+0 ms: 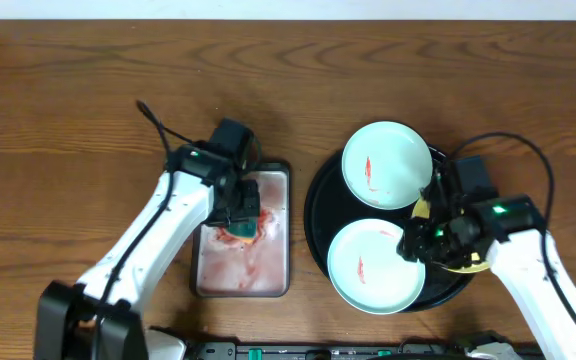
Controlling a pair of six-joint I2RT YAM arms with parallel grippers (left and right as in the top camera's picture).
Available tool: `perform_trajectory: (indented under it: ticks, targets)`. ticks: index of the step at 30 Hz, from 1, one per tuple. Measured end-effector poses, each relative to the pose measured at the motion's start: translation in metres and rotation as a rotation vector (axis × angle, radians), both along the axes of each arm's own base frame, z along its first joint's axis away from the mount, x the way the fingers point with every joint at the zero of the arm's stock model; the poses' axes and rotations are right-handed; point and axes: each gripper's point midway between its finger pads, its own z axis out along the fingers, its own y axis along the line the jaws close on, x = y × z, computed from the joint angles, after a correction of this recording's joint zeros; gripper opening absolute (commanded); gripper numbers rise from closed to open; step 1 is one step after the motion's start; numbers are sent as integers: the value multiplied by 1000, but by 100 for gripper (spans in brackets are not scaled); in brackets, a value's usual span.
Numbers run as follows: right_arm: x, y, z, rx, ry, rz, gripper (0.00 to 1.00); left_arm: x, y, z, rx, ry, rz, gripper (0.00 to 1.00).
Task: Clean dirty plates on tray and stack at the side
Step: 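Carry the sponge with the left gripper over the lower green plate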
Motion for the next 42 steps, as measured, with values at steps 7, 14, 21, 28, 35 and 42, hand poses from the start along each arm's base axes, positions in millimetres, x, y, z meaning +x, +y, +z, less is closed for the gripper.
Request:
perform_trajectory:
  ticks: [7, 14, 21, 28, 35, 42]
  targets:
    - [-15, -13, -52, -83, 137, -63, 44, -4, 0, 43, -54, -126, -13, 8]
    - [-12, -30, -80, -126, 170, -145, 21, -9, -2, 67, -100, -206, -24, 8]
    - [12, -23, -86, -62, 84, -166, 1, -10, -2, 68, -104, -207, -25, 7]
    - [49, -17, -83, -17, -68, -167, 1, -12, -7, 69, -130, -198, -34, 7]
    - [53, -14, -82, -18, -102, -101, 1, -8, -37, 75, -188, -249, -119, 8]
    - [48, 0, -83, -35, -124, 37, 1, 1, -107, 53, -259, -257, -250, 7]
